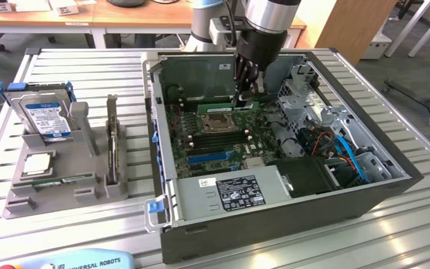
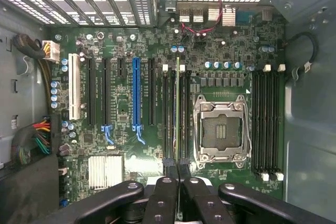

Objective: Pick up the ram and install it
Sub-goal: 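Insert the ram into the slot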

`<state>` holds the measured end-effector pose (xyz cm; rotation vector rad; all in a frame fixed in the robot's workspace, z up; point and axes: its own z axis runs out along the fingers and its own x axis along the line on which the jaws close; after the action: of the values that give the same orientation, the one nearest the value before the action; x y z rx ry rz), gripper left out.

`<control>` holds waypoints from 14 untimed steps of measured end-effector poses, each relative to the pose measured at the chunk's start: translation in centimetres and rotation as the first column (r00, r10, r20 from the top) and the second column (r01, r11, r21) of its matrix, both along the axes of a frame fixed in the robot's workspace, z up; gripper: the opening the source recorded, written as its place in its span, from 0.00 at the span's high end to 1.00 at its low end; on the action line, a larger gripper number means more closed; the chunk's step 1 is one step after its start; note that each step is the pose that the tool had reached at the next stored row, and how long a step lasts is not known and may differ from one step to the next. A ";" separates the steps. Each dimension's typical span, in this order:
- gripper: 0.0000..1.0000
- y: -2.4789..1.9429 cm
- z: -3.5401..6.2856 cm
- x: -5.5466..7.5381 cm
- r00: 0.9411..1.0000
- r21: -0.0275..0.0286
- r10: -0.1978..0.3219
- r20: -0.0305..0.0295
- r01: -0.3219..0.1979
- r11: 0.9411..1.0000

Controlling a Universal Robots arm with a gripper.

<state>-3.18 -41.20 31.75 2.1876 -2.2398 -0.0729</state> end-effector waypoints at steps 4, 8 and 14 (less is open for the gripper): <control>0.89 -0.11 -0.02 0.0 1.000 0.000 0.000 0.000 0.000 1.000; 0.89 -0.59 -0.01 0.0 1.000 0.000 0.000 0.000 0.000 1.000; 0.89 -0.98 -0.01 0.0 1.000 0.000 0.000 0.000 0.000 1.000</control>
<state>-3.19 -42.18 31.73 2.1877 -2.2402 -0.0732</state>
